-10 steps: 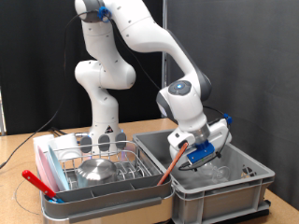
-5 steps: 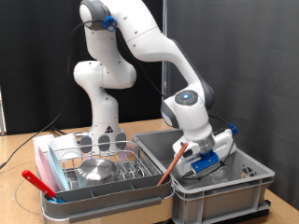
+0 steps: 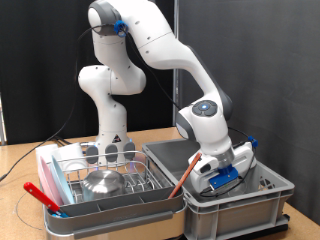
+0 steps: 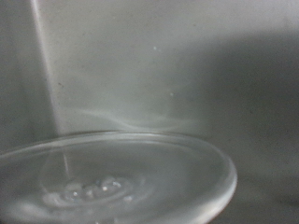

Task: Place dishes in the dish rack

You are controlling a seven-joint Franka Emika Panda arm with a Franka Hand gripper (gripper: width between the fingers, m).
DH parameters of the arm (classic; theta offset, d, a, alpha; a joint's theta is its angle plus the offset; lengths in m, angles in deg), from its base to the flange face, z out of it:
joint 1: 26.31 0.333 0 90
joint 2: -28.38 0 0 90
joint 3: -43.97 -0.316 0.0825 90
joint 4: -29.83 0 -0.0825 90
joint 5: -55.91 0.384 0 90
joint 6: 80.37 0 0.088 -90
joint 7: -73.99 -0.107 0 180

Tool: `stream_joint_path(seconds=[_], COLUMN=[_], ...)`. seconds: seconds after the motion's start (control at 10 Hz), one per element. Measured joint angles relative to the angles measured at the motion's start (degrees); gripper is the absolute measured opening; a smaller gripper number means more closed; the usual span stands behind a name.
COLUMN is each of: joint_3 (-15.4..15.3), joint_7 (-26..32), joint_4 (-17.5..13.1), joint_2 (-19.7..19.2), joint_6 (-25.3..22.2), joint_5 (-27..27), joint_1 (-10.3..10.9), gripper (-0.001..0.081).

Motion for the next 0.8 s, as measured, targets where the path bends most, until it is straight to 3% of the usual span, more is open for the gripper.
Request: stream_joint_path(seconds=[0.2, 0.5, 0.8], joint_3=[1.36, 5.56, 6.61], joint_7=[-0.59, -6.91, -9.47], joint_4=[-1.77, -4.02, -4.44], joint_2=[0.12, 1.72, 3.33], joint_6=[-4.47, -11.26, -13.54], joint_5=[-1.08, -6.51, -9.13], joint_1=[0.98, 4.81, 6.01], gripper=[0.0805, 0.0805, 0.0805])
